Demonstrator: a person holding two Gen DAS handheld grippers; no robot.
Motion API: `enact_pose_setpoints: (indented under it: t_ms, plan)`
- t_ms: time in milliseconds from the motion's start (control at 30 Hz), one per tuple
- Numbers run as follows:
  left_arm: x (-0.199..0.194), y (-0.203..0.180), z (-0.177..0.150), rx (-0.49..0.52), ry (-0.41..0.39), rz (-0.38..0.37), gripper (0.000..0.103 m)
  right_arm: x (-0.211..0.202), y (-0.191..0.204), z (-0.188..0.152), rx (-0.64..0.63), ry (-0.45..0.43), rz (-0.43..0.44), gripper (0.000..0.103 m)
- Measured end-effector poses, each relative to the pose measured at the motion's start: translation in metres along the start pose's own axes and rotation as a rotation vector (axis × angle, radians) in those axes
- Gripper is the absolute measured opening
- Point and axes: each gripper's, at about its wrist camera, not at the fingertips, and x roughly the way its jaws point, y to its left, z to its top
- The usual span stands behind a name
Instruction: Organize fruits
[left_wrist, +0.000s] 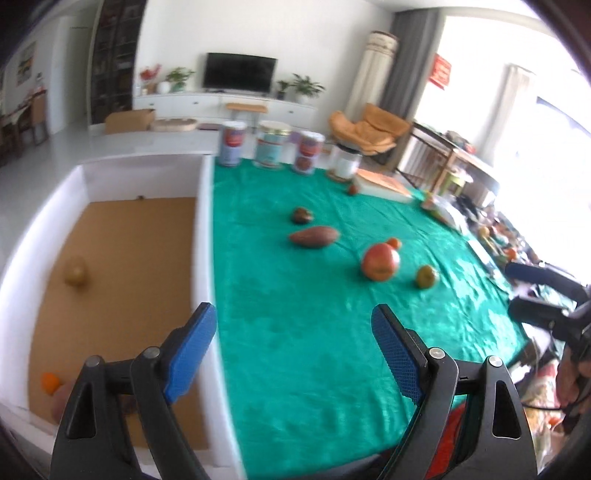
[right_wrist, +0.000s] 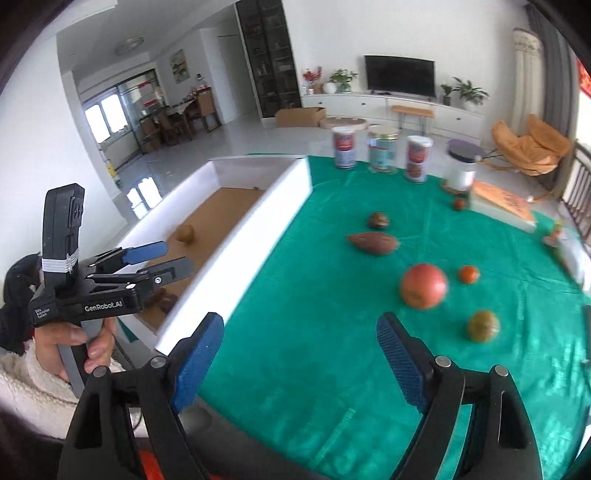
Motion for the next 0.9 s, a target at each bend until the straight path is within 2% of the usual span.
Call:
enact_pose_setpoints:
  t_ms: [67, 133, 200, 233, 267, 300, 333, 367, 467, 533, 633, 733, 833, 900]
  plan:
    - [0.01, -0.032, -0.001, 0.042, 0.027, -0.075, 0.087, -0.042, -0.031, -0.015, -0.018, 0.036, -0.158, 0.087]
    - [0.018, -0.064, -0.001, 0.081, 0.047, -0.141, 0.087, -0.074, -0.053, -0.024, -0.078, 0.109, -0.362, 0.095]
    - [0.025, -0.09, -0.003, 0.125, 0.055, -0.178, 0.087, -0.092, -0.067, -0.037, -0.177, 0.207, -0.586, 0.098]
    - [0.029, -0.101, -0.005, 0.146, 0.056, -0.19, 0.089, -0.094, -0.074, -0.042, -0.222, 0.254, -0.669, 0.099]
    - [0.034, -0.109, -0.007, 0.163, 0.057, -0.195, 0.091, -0.095, -0.086, -0.048, -0.253, 0.284, -0.718, 0.099]
    - [0.04, -0.117, -0.011, 0.174, 0.061, -0.191, 0.091, -0.093, -0.092, -0.052, -0.261, 0.285, -0.732, 0.099]
    - [0.047, -0.121, -0.014, 0.179, 0.068, -0.183, 0.091, -0.09, -0.098, -0.055, -0.235, 0.26, -0.707, 0.1]
    - [0.056, -0.123, -0.018, 0.18, 0.075, -0.173, 0.091, -0.085, -0.102, -0.06, -0.178, 0.225, -0.638, 0.1]
    - [0.083, -0.116, -0.028, 0.167, 0.106, -0.107, 0.091, -0.055, -0.113, -0.079, 0.061, 0.084, -0.365, 0.1]
    - [0.099, -0.102, -0.035, 0.15, 0.109, -0.053, 0.091, -0.021, -0.117, -0.091, 0.197, -0.003, -0.282, 0.1]
    - [0.114, -0.079, -0.041, 0.122, 0.097, 0.041, 0.091, 0.023, -0.118, -0.103, 0.33, -0.102, -0.22, 0.1]
    - [0.128, -0.06, -0.045, 0.092, 0.08, 0.102, 0.091, 0.054, -0.107, -0.102, 0.363, -0.158, -0.211, 0.1]
    - [0.141, -0.046, -0.051, 0.079, 0.087, 0.131, 0.091, 0.075, -0.1, -0.097, 0.372, -0.125, -0.249, 0.1]
    - [0.151, -0.042, -0.054, 0.075, 0.088, 0.137, 0.091, 0.072, -0.102, -0.098, 0.381, -0.154, -0.238, 0.1]
